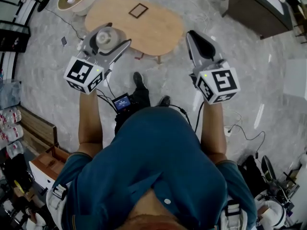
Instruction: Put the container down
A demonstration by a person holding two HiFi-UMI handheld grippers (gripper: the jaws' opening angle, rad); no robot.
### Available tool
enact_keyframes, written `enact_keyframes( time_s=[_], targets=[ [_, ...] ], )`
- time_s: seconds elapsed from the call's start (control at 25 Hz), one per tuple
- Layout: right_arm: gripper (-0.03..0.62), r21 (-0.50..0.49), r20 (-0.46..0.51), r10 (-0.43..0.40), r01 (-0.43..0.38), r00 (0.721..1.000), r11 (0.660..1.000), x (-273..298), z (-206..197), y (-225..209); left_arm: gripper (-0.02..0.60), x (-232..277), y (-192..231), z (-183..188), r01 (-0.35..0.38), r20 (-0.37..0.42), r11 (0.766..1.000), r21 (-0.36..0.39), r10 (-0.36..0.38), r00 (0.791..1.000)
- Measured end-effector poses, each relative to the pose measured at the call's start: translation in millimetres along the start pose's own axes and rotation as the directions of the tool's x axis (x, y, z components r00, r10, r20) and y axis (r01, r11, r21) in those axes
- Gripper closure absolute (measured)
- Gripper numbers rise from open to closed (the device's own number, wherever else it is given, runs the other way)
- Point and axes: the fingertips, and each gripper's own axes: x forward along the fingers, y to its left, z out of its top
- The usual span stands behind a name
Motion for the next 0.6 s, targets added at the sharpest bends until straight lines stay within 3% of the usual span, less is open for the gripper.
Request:
enact_keyframes(
  time_s=[0.4,0.6],
  targets=[
    [0.580,0.003,-0.006,-0.191,0.191,0.982,0.982,56.5,17.8,-49.7,0.245,85.0,76.9,14.6,0.174,0.058,0.984,0.041,-0.177,0.983],
    [0.580,0.012,-0.032,-0.245,0.246,0.969,0.969,99.5,16.9,-60.8,0.245,115.4,123.3,7.3,0.237,0.058,0.970,0.050,-0.240,0.969]
  ],
)
